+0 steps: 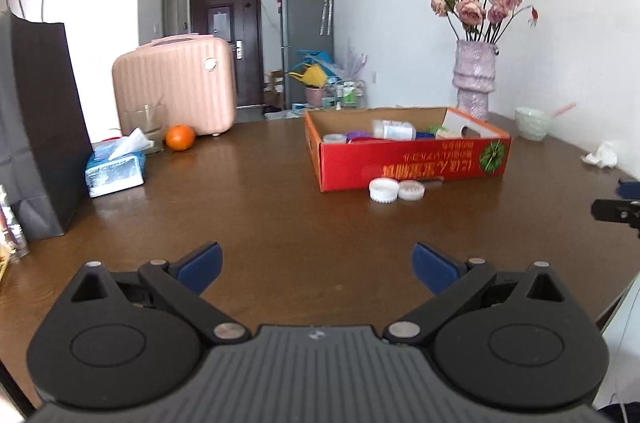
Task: Organize rigid objects
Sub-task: 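Withdraw both grippers toward the remaining white caps, then grasp a white cap with the left gripper while the right grasps the white lid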
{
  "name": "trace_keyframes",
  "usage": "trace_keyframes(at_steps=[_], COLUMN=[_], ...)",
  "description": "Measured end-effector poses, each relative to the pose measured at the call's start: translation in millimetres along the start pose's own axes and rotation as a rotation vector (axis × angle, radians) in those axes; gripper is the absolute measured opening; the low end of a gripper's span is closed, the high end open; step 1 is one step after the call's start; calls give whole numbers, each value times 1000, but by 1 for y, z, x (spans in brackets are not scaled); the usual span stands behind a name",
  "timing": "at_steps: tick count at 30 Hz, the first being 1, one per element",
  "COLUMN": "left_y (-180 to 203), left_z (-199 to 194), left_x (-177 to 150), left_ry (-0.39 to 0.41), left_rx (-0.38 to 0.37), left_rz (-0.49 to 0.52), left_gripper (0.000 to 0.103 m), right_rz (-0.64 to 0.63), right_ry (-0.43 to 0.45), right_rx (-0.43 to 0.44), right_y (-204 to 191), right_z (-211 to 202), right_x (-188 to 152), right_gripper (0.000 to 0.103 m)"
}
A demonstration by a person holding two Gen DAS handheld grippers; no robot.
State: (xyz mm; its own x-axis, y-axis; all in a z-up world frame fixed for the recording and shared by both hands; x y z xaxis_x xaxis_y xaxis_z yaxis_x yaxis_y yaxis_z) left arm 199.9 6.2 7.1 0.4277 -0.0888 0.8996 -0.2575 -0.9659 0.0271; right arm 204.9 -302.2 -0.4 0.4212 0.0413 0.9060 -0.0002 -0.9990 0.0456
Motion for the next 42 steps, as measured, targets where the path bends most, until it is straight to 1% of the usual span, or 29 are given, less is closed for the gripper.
trace_keyframes(at_steps=[2,6,10,14,18,20,23,26,29,32,36,38,40,42], left_y=[7,13,21,22,21,18,7,-8,-30,-47,-61,-63,-63,-61], left_z=[-1,-2,4,18,41,51,64,73,84,94,110,119,128,139], left_x=[-4,-6,-4,-3,-6,-8,-7,-2,1,2,6,9,13,17], left_ry=[-19,-30,-42,-58,-98,-113,-132,-137,-145,-169,-184,-194,-201,-207], left_rx=[23,6,3,-29,-30,-36,-35,-7,27,55,46,47,41,29], left_rz=[8,-7,21,6,0,-9,-22,-23,-57,-109,-161,-169,-165,-156], left_gripper=[103,103,103,103,103,103,103,103,103,103,103,103,103,103], right_rz=[2,-16,-16,-13,-36,-42,-41,-57,-90,-117,-110,-116,-129,-122], right_ry=[-14,-7,-11,-27,-55,-76,-90,-104,-107,-145,-196,-205,-226,-213], right_rx=[11,20,30,35,44,47,76,113,154,168,191,205,201,198], right_y=[2,2,2,1,-7,-13,-22,-35,-55,-73,-93,-102,-109,-111], right_z=[-3,-9,-8,2,20,33,54,79,112,152,204,221,236,242], right_x=[-6,-15,-18,-17,-13,-9,-1,10,24,38,53,55,54,53], right_gripper=[91,91,91,91,90,90,89,89,87,72,67,64,59,57])
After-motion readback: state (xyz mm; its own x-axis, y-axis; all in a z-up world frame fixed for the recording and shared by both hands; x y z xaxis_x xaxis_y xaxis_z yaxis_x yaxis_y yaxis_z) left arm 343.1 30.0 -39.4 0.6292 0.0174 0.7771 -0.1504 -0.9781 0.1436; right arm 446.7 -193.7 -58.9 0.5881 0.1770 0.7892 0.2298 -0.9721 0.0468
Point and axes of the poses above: each gripper's, at about its wrist camera, not at the fingertips, and z roughly the way its jaws point, y to its right, x to its top, the point moved 2 cm from there along z, roughly the way its jaws point, and after that the axes turned 11 degrees about -x, right-handed, at the moved point
